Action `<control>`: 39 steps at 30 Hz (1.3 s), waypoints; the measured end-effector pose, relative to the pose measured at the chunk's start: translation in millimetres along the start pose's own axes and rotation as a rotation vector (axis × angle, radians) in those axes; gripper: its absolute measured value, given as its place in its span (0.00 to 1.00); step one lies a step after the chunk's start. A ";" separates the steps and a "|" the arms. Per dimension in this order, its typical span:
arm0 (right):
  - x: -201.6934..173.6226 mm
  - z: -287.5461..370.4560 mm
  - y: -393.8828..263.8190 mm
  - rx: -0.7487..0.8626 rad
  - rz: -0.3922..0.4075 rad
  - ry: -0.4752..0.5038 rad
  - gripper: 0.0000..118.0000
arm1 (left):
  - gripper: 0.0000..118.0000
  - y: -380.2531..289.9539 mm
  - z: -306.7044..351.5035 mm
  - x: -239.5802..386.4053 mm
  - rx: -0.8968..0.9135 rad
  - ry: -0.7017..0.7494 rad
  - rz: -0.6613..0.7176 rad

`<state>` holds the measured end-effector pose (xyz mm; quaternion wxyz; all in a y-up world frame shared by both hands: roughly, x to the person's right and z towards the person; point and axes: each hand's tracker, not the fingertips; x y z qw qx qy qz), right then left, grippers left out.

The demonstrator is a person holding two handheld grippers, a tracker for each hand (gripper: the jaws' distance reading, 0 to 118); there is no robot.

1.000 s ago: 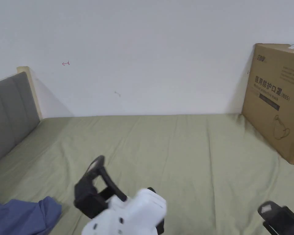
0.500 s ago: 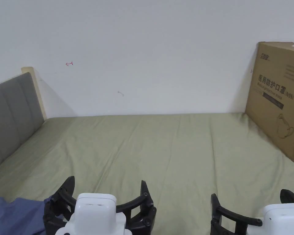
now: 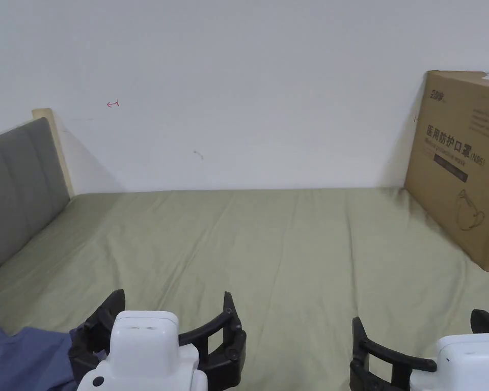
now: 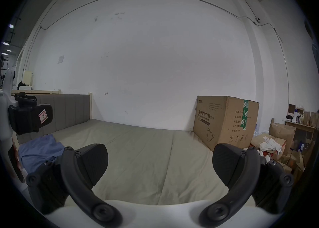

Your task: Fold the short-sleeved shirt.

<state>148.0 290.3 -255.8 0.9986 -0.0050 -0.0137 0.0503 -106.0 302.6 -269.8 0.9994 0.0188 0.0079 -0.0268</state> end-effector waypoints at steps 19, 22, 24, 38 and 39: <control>25.2 -14.4 0.7 -0.111 -0.143 0.025 0.06 | 0.00 -6.8 -8.0 3.9 -0.091 -0.056 -0.073; 28.3 -12.3 -0.2 -0.100 -0.116 0.019 0.03 | 0.00 -7.8 -7.2 5.6 -0.085 -0.053 -0.070; 30.4 -10.9 0.0 -0.096 -0.118 0.034 0.00 | 0.00 -7.1 -8.3 6.0 -0.091 -0.068 -0.041; 23.4 -11.3 4.1 -0.121 -0.102 0.060 0.00 | 0.00 -13.2 -11.5 -14.2 -0.142 -0.065 0.023; 17.4 -12.4 5.6 -0.117 -0.082 0.075 0.00 | 0.00 -13.7 -10.2 -21.3 -0.149 -0.047 0.023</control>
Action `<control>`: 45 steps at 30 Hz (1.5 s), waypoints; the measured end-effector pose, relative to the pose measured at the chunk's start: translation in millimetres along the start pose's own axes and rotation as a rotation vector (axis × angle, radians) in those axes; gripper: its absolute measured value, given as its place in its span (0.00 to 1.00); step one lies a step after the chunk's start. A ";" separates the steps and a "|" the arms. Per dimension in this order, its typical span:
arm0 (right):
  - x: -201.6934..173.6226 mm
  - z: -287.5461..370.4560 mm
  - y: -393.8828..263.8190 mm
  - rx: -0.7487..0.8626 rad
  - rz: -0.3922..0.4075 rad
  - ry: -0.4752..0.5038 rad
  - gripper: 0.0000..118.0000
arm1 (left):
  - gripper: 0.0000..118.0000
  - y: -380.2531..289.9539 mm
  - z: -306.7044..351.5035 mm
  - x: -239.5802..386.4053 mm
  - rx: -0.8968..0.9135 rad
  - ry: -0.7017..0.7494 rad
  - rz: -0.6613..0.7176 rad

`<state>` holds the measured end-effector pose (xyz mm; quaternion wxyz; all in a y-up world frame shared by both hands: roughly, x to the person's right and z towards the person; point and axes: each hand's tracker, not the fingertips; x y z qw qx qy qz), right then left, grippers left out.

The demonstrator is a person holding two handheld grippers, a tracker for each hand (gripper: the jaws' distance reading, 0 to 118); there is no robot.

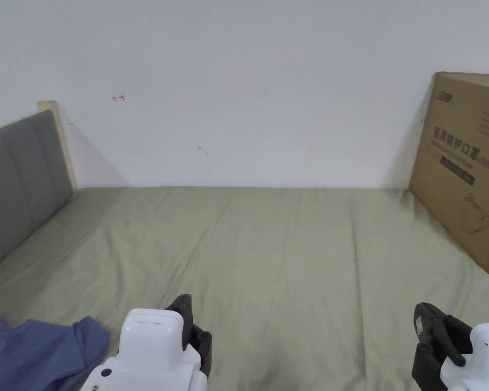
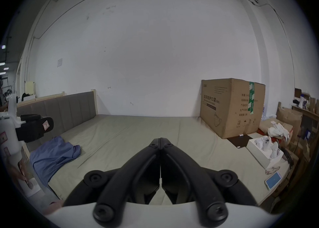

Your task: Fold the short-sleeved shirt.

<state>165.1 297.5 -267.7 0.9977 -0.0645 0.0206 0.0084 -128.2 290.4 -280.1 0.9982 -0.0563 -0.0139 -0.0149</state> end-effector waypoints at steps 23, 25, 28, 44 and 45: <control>-135.5 -56.0 8.6 -0.117 0.039 0.466 0.00 | 0.00 3.5 8.2 -265.5 -0.270 0.370 0.147; -124.7 -62.2 0.9 -0.157 0.054 0.438 0.00 | 0.00 -11.3 -49.3 -308.5 -0.496 0.183 0.299; -110.9 -72.4 -10.6 -0.225 0.056 0.409 0.00 | 0.44 -58.8 -113.8 -361.7 -0.759 0.060 0.601; -90.9 -135.1 -76.4 -0.545 -0.064 0.326 0.00 | 1.00 -213.6 -202.2 -417.7 -1.101 0.333 0.463; -90.7 -137.5 -79.2 -0.552 -0.091 0.328 0.00 | 1.00 -213.5 -198.3 -413.9 -1.088 0.342 0.462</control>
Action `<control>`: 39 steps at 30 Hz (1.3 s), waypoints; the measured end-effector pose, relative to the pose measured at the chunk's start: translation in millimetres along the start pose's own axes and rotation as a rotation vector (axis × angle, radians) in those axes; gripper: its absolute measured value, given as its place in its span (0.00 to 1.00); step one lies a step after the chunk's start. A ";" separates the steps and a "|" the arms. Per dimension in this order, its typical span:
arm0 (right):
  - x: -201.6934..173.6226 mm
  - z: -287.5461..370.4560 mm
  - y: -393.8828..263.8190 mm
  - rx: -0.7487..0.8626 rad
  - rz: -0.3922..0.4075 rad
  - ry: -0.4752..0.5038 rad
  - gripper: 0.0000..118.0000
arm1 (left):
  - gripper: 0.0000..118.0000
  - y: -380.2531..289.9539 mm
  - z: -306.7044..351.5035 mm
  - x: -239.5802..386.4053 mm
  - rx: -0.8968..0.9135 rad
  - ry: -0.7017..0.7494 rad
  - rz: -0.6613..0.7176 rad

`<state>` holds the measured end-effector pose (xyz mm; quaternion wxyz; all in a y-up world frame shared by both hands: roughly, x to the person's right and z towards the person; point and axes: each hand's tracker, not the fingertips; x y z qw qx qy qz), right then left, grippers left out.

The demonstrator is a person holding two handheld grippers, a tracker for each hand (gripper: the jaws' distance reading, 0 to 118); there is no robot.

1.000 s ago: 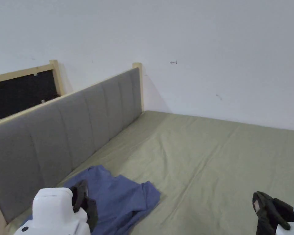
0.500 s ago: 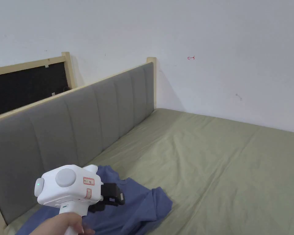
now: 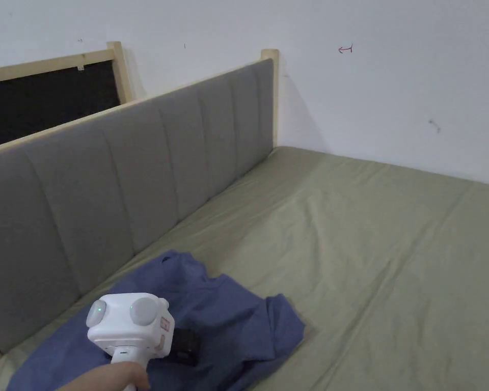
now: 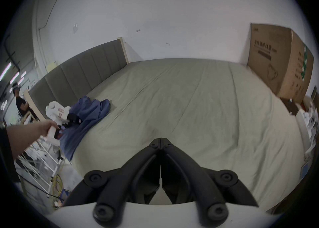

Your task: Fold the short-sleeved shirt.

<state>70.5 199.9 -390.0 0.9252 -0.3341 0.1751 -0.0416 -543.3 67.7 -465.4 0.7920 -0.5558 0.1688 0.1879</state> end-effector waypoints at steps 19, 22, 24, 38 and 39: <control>25.2 57.9 3.4 0.068 -0.080 -0.031 0.00 | 0.00 -21.1 187.9 9.0 0.511 0.014 -0.057; 28.1 73.0 6.1 0.106 -0.082 -0.029 0.00 | 0.00 -16.1 271.0 33.2 0.625 -0.028 -0.160; 28.6 82.4 6.5 0.130 -0.084 -0.029 0.00 | 0.00 -16.4 322.1 61.4 0.694 -0.078 -0.240; 65.5 160.0 3.8 0.273 -0.119 -0.086 0.00 | 0.00 -77.9 470.3 328.2 0.754 -0.684 -0.610; 72.8 165.2 2.4 0.280 -0.125 -0.101 0.00 | 0.00 -83.0 461.1 348.9 0.713 -0.714 -0.636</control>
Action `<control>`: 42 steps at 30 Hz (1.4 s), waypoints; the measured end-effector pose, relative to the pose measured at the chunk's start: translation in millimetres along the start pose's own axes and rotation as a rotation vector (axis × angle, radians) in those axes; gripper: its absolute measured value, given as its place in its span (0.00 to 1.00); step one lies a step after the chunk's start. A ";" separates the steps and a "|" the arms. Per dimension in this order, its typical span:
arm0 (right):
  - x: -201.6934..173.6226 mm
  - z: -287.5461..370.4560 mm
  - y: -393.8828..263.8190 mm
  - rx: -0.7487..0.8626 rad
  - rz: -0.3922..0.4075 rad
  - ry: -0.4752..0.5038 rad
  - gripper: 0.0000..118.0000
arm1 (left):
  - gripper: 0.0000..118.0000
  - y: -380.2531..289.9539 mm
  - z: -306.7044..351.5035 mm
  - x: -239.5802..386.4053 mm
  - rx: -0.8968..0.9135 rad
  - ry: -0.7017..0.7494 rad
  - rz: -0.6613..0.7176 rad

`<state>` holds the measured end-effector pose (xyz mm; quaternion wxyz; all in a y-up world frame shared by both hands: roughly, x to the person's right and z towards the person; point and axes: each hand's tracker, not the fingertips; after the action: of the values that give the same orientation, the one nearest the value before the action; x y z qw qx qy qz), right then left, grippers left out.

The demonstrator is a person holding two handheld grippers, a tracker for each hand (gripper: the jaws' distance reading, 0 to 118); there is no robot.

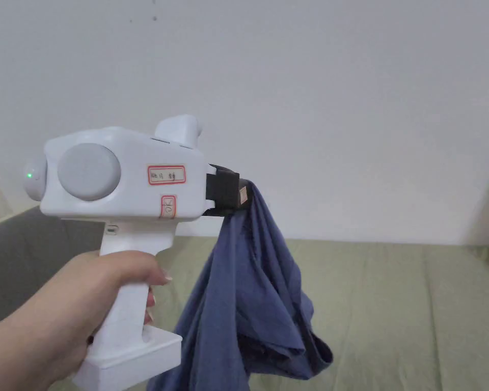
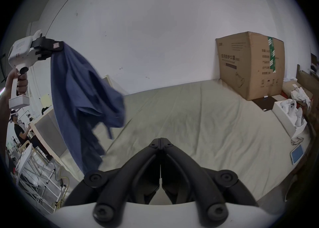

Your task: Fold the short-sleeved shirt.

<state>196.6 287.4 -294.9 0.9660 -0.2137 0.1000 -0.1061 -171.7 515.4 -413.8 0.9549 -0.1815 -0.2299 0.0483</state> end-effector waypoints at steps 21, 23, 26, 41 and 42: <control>82.6 -8.2 -51.7 -0.150 -0.106 -0.161 0.00 | 0.88 -317.7 -238.9 23.0 -0.660 -0.218 0.659; 79.3 -11.2 -49.7 -0.150 -0.109 -0.157 0.00 | 0.88 -298.2 -222.6 12.4 -0.625 -0.184 0.639; 69.0 -10.2 -39.4 -0.122 -0.098 -0.146 0.00 | 0.88 -256.0 -184.0 -3.1 -0.494 -0.181 0.584; -14.0 44.2 -21.1 0.350 0.167 -0.177 0.00 | 0.00 -268.3 62.9 29.0 0.320 0.523 0.050; -18.0 45.5 -23.6 0.345 0.167 -0.179 0.00 | 0.00 -273.6 65.5 31.1 0.309 0.568 0.038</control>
<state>186.4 288.8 -241.6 0.9987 -0.0444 0.0114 -0.0218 -171.5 287.8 -245.5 0.9961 -0.0450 0.0591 0.0479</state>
